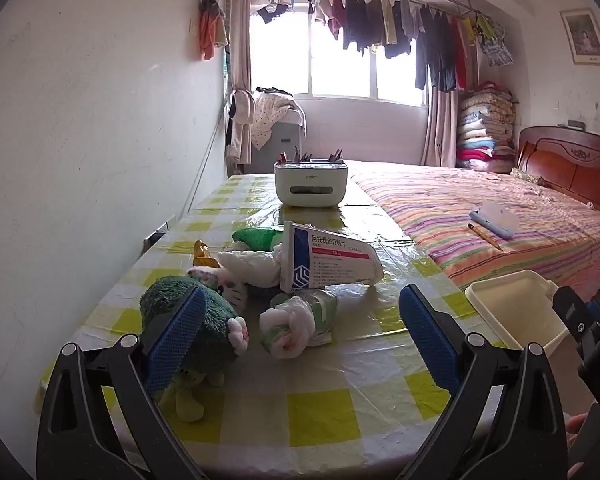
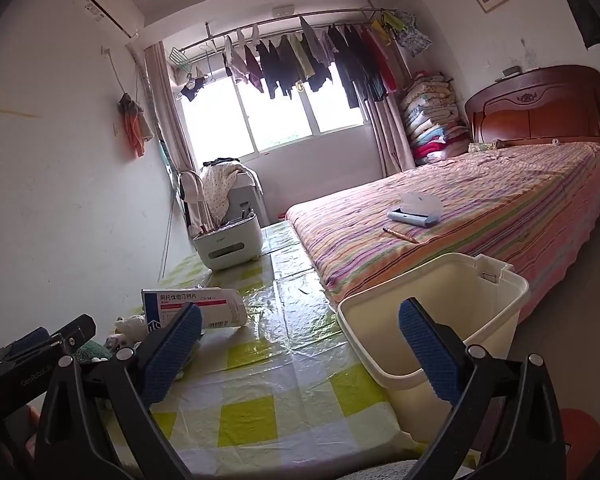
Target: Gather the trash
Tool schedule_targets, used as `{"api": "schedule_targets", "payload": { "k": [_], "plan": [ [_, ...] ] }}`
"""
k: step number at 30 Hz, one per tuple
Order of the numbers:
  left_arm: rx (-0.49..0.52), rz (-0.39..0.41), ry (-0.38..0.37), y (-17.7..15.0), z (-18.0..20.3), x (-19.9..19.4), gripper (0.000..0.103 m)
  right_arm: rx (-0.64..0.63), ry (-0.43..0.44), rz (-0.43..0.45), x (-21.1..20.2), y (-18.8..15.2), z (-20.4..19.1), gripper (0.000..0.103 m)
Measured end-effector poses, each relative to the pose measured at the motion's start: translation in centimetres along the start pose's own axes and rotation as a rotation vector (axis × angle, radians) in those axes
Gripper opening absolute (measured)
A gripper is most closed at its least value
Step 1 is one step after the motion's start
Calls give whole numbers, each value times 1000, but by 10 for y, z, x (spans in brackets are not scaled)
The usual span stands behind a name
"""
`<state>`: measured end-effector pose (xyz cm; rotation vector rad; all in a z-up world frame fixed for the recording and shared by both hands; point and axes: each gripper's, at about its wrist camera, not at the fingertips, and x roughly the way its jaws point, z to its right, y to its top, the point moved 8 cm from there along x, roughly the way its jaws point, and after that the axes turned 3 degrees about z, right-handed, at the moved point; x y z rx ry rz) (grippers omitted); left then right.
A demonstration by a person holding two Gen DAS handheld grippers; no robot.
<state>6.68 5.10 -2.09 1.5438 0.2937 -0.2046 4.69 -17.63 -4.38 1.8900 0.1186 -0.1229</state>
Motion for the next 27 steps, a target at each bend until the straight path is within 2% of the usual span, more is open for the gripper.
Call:
{"api": "schedule_targets", "payload": {
  "k": [10, 16, 27],
  "plan": [
    [32, 13, 68, -2, -5, -1, 96, 1, 11, -5, 3, 0, 0, 96],
    [44, -2, 62, -3, -4, -1, 96, 21, 0, -17, 5, -1, 5, 96],
    [68, 20, 73, -5, -8, -7, 96, 14, -31, -34, 8, -4, 6, 96]
  ]
}}
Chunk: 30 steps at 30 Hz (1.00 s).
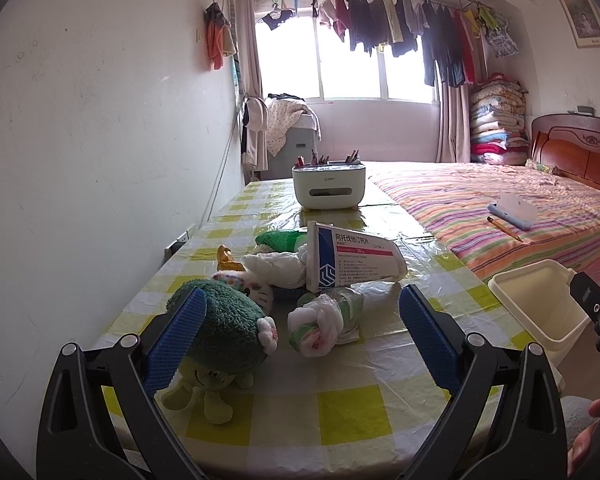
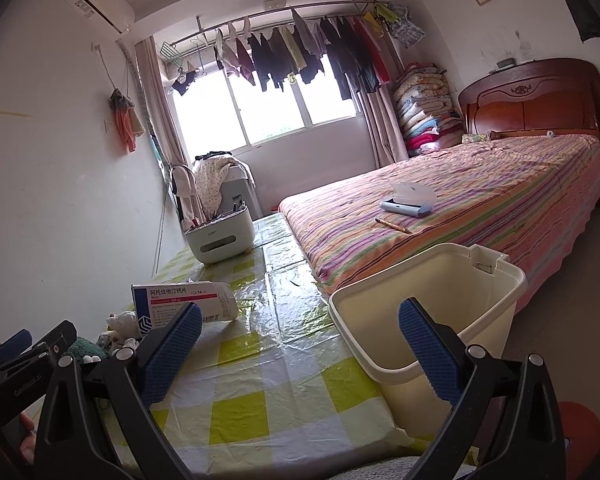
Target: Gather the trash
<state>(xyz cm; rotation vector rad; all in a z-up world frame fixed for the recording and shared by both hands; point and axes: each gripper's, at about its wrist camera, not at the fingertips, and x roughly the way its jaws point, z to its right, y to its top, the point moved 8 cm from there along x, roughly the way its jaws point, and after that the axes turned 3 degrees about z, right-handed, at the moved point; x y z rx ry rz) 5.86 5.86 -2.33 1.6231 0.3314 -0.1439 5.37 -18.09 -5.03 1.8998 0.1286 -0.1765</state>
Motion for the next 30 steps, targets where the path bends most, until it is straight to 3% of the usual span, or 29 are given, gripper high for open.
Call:
{"api": "schedule_targets", "payload": {
  "k": [15, 30],
  "plan": [
    [29, 13, 0, -1, 4, -2, 96, -42, -82, -25, 2, -2, 2, 96],
    [37, 17, -10, -2, 18, 2, 96, -18, -83, -36, 4, -1, 12, 96]
  ]
}}
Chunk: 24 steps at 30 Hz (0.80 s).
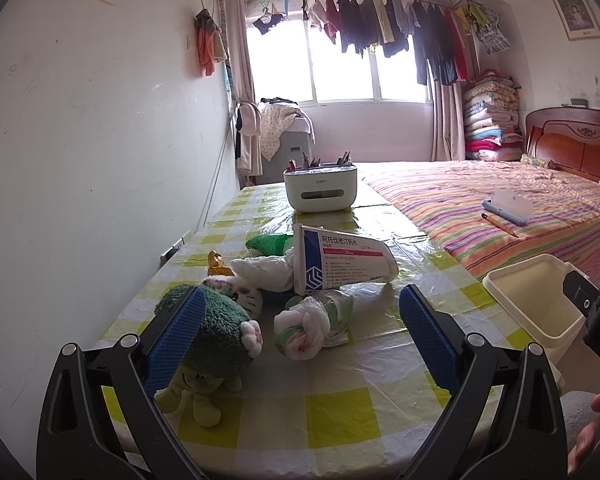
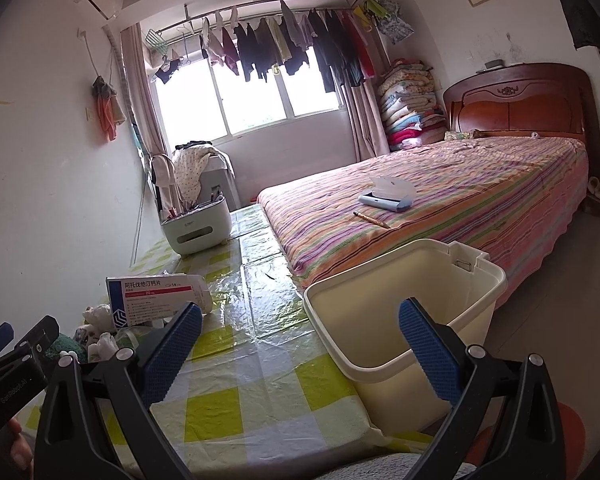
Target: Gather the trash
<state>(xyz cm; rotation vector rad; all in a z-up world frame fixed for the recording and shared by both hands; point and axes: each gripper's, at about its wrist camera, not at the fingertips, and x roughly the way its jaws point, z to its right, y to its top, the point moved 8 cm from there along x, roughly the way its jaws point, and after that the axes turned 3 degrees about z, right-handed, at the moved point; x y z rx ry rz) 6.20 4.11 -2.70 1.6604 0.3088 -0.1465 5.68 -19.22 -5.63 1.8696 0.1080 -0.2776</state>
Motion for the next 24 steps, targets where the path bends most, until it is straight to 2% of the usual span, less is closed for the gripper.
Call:
{"api": "schedule_targets", "payload": {
  "k": [24],
  "plan": [
    [51, 14, 2, -1, 4, -3, 96, -19, -16, -5, 1, -1, -1, 96]
  ]
}}
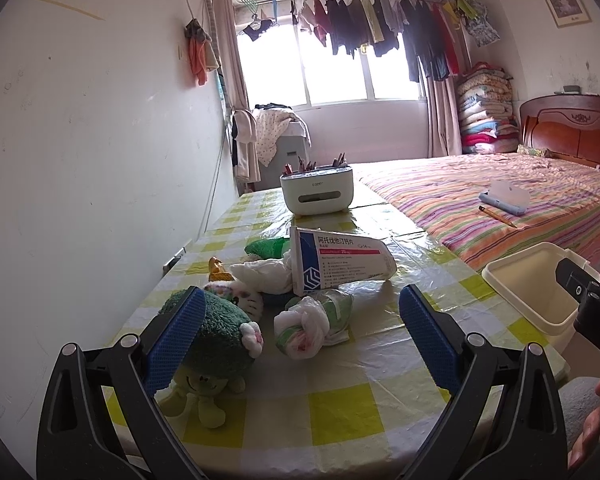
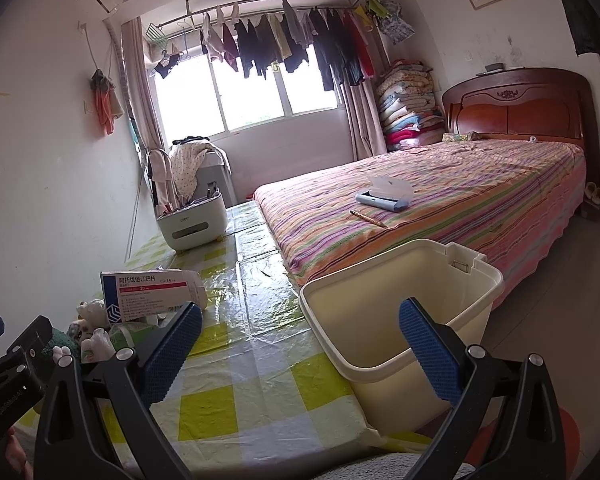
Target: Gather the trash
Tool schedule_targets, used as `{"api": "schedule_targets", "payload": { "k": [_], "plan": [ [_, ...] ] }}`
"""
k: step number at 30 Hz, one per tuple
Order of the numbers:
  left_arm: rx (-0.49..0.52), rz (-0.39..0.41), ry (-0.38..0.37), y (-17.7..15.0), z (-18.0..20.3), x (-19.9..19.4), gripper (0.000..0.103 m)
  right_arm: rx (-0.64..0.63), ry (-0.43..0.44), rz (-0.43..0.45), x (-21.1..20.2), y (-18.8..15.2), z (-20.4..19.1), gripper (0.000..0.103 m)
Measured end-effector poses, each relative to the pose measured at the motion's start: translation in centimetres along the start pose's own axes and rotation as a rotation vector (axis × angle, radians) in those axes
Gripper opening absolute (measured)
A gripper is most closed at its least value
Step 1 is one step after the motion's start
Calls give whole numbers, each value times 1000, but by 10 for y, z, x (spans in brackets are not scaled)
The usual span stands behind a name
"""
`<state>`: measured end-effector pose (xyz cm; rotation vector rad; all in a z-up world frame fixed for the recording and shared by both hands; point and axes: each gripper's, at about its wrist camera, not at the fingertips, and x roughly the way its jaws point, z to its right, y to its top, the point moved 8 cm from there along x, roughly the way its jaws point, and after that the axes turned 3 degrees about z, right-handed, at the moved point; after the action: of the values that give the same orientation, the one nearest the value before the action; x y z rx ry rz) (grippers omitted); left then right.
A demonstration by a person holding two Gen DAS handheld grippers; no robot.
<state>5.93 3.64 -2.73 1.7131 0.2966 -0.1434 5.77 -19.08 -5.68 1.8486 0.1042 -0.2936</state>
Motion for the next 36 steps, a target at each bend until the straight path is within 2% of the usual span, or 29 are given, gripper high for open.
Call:
{"api": "schedule_targets", "payload": {
  "k": [36],
  "plan": [
    [-19, -6, 10, -1, -9, 1, 96, -14, -5, -8, 3, -2, -4, 96]
  ]
}}
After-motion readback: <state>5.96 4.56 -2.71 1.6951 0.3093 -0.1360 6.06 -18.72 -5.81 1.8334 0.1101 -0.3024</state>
